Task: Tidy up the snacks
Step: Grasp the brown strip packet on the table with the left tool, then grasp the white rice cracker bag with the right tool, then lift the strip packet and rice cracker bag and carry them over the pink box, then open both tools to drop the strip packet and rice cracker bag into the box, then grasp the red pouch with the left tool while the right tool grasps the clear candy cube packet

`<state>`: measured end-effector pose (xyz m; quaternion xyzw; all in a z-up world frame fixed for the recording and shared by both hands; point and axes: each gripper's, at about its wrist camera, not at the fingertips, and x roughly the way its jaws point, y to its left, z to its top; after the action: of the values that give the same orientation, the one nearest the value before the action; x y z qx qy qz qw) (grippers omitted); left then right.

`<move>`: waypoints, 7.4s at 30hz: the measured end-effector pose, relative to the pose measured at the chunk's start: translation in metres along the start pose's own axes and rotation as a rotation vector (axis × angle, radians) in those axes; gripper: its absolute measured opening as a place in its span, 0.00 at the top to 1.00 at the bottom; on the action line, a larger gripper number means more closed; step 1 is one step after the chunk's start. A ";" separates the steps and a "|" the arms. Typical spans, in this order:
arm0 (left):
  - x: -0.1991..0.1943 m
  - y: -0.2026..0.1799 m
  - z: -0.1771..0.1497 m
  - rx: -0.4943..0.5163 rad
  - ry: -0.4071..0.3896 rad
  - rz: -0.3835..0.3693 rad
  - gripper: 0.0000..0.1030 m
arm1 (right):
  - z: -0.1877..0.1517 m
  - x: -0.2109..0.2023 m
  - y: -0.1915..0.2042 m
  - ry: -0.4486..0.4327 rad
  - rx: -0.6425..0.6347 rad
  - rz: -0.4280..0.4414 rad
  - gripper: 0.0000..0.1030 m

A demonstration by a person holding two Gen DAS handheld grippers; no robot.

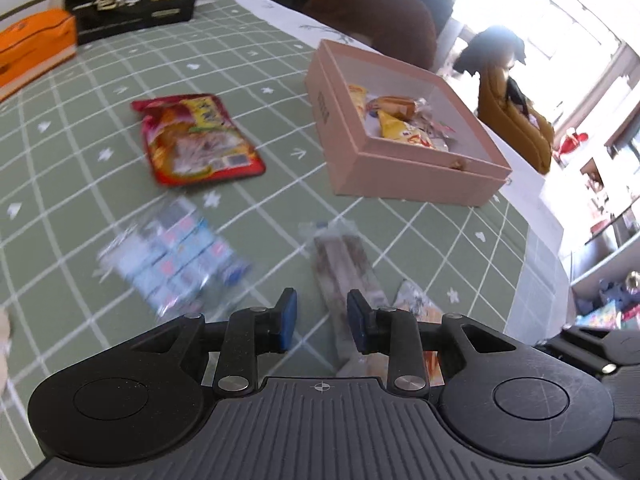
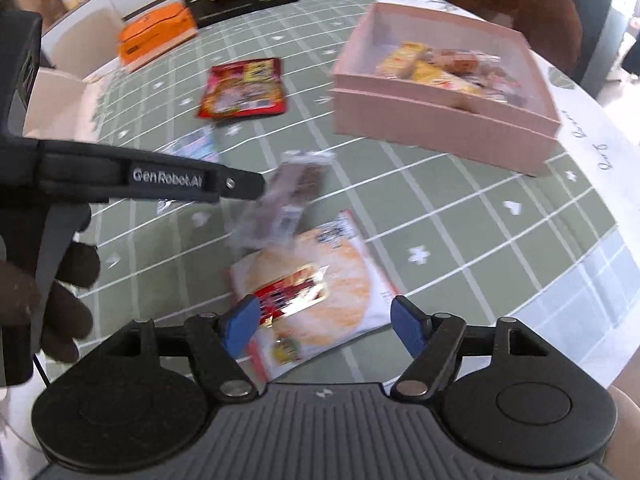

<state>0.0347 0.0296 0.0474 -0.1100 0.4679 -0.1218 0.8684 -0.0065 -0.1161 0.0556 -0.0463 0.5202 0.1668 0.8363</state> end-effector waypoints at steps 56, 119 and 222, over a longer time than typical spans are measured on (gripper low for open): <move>-0.005 0.019 -0.036 -0.031 -0.002 -0.001 0.53 | 0.012 0.029 0.000 -0.022 -0.094 -0.121 0.10; -0.078 -0.139 0.133 0.268 -0.441 0.053 0.58 | 0.134 -0.162 -0.157 -0.497 0.144 -0.017 0.25; 0.021 0.051 0.000 -0.303 0.009 -0.076 0.67 | 0.054 0.055 -0.035 -0.053 0.109 -0.040 0.30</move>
<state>0.0518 0.0713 0.0150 -0.2569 0.4804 -0.0831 0.8345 0.0732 -0.1228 0.0277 -0.0067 0.5050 0.1228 0.8543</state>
